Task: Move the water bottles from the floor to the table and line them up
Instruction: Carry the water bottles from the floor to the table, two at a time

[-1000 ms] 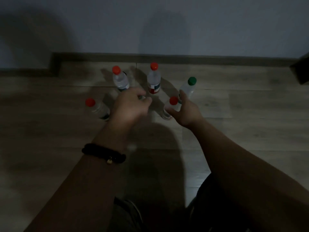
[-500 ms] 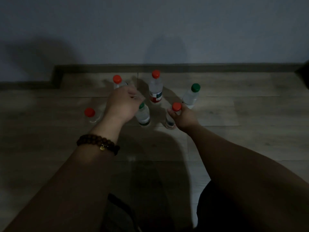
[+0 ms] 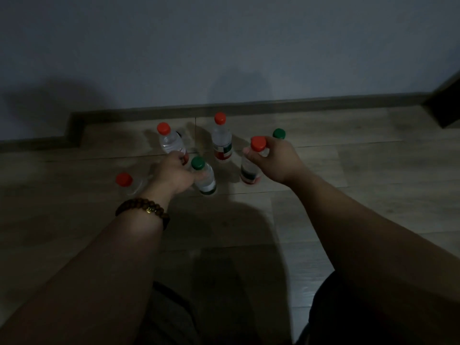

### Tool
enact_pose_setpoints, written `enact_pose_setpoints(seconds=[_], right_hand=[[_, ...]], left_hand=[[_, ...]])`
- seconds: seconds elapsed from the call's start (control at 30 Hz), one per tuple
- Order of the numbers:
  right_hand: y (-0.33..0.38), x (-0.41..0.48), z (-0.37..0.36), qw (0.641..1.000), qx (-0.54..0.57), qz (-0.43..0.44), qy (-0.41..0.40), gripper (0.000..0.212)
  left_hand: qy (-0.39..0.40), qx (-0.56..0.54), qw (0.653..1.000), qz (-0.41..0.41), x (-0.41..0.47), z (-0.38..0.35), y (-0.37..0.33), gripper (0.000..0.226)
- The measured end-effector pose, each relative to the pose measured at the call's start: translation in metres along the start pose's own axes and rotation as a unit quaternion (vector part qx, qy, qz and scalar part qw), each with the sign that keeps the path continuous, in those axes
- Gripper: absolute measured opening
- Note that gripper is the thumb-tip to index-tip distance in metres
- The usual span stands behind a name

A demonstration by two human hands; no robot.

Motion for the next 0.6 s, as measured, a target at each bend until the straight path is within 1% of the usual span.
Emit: enact_pose_setpoints(seconds=[0.07,0.13,0.23,0.3,0.37,0.47,0.53,0.6], right_hand=[[0.008,-0.003,0.013,1.0,0.004,0.011,-0.017,0.035],[0.016,-0.007,0.024,0.999,0.02,0.015,-0.028,0.04],[0.026,-0.013,0.038,0.998,0.058,0.015,-0.03,0.041],[0.031,-0.018,0.046,0.996,0.089,0.015,-0.023,0.035],[0.036,-0.023,0.052,0.991,0.129,0.018,-0.011,0.023],[0.041,-0.028,0.06,0.976,0.216,0.016,-0.009,0.026],[0.042,-0.03,0.065,0.964,0.265,0.01,-0.007,0.025],[0.046,-0.032,0.067,0.954,0.301,0.006,0.014,0.023]], left_hand=[[0.026,-0.006,1.0,0.0,0.003,-0.006,0.005,0.088],[0.037,0.0,0.999,-0.001,0.007,-0.011,0.01,0.092],[0.054,-0.016,0.998,0.001,0.012,-0.023,0.016,0.08],[0.058,0.006,0.998,-0.011,0.017,-0.031,0.018,0.077],[0.043,0.031,0.998,-0.02,0.021,-0.036,0.019,0.073],[0.021,0.038,0.999,-0.025,0.021,-0.04,0.016,0.055],[0.004,0.06,0.998,-0.027,0.019,-0.043,0.014,0.055],[-0.019,0.062,0.997,-0.032,0.018,-0.044,0.012,0.056]])
Point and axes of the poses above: each hand's wrist, its own x-axis towards the middle knuckle, its own z-axis out of the back of the hand, y = z × x, the point moved 4 cm from there along x, towards the middle knuckle, and after that the axes turned 3 degrees about z, right-handed, at the moved point
